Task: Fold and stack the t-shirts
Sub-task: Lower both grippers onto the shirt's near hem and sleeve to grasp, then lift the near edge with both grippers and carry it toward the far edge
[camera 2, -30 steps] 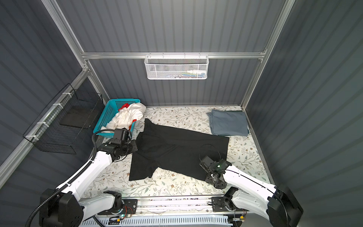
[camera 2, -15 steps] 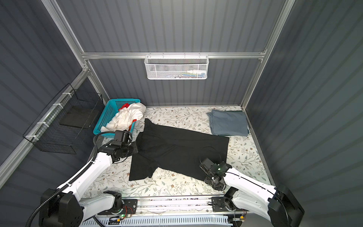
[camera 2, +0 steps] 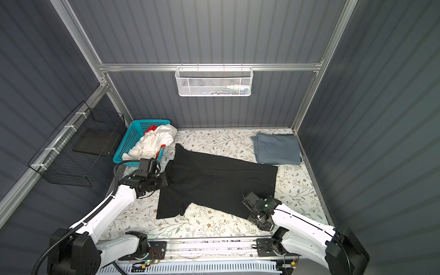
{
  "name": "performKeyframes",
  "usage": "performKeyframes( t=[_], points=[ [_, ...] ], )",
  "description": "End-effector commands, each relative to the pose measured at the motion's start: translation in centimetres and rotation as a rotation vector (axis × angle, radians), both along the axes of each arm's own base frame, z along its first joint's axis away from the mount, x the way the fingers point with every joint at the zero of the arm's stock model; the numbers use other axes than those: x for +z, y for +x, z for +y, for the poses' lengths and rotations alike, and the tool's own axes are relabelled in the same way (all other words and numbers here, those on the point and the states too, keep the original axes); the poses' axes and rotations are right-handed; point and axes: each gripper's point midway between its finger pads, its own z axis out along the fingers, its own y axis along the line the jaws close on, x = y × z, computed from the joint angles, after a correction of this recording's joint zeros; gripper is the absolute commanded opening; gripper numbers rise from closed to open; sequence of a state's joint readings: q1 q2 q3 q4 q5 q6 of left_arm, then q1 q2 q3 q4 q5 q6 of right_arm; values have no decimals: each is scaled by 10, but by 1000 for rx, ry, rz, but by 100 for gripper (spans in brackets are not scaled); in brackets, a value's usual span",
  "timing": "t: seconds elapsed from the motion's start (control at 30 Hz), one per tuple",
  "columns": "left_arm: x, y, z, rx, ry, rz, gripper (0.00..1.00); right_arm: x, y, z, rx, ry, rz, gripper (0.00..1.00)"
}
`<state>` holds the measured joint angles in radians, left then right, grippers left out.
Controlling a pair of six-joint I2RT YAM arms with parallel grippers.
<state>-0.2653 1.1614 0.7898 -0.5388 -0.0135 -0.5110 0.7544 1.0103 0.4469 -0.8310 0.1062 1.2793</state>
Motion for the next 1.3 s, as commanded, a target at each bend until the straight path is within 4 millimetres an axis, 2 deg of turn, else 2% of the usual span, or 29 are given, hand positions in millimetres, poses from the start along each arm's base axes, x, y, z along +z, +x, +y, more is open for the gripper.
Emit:
performKeyframes(
  t=[0.0,0.1,0.17,0.2,0.33,0.53,0.57,0.67,0.77,1.03,1.27],
  points=[
    [-4,-8,1,-18,4,26,36,12,13,0,37,-32,-47,0],
    [-3,-9,1,-25,4,29,40,36,32,4,63,-56,-108,0],
    [-2,-12,2,-30,11,39,50,49,45,9,77,-57,-139,0],
    [-4,-14,2,-29,12,46,54,52,51,12,80,-50,-148,0],
    [-13,-22,0,-31,-11,70,58,62,78,24,71,25,-188,0],
    [-24,-34,1,-17,-20,111,61,72,109,18,56,1,-213,0],
    [-25,-35,2,-9,-24,112,64,74,113,15,49,-6,-220,0],
    [-31,-39,3,16,-38,118,74,73,124,8,28,-11,-233,0],
    [-38,-43,5,23,-29,144,78,69,132,2,7,-6,-233,0],
    [-61,-61,2,51,-70,231,75,63,150,-12,-21,-5,-240,0],
    [-75,-84,14,98,-28,306,75,64,159,-16,-28,3,-242,0]
  ],
)
